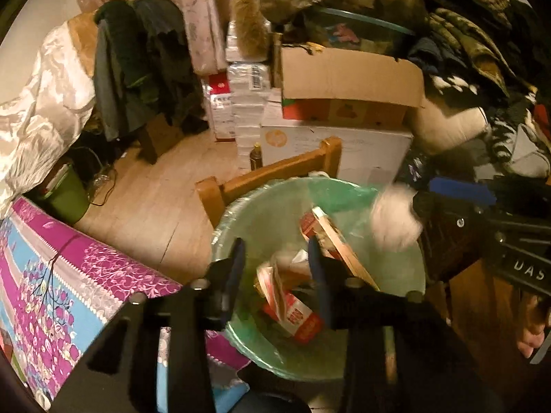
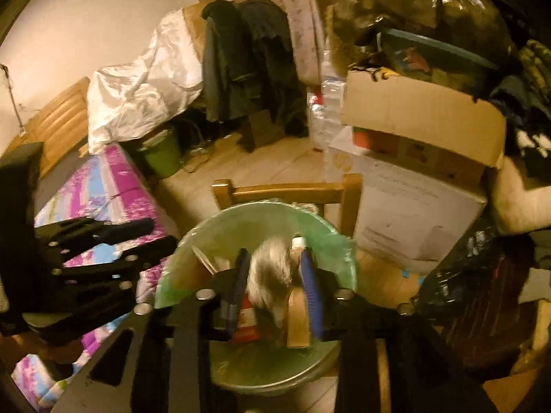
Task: Collect trash
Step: 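Open the left gripper to drop the wrapper while right opens to drop the sock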
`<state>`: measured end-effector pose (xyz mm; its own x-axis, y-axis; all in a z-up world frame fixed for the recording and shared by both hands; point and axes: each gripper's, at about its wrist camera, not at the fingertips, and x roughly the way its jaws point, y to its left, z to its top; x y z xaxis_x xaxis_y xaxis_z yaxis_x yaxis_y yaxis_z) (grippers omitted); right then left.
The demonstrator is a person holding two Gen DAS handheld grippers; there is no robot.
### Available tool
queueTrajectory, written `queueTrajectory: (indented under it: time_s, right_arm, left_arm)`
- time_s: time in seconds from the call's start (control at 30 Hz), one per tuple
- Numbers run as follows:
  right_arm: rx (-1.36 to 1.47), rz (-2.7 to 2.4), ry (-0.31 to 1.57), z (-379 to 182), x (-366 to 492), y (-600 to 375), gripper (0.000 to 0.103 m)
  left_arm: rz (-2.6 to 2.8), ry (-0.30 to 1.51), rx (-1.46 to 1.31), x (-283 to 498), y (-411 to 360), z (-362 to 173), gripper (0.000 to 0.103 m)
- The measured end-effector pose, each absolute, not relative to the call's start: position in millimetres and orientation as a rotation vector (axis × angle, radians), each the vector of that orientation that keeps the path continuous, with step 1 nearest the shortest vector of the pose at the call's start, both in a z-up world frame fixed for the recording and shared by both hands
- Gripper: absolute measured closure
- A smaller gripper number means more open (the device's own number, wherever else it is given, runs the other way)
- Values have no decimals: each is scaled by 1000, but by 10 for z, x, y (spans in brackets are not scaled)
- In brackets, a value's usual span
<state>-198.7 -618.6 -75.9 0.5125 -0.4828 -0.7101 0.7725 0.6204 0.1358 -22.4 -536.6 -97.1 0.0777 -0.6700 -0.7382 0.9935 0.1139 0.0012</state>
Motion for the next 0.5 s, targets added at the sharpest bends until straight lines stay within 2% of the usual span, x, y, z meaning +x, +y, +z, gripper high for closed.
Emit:
queueTrajectory:
  time_s: [0.5]
  right_arm:
    - [476, -799, 629, -671, -2030, -6130, 69]
  left_arm:
    - [-1342, 687, 553, -115, -5264, -927, 66]
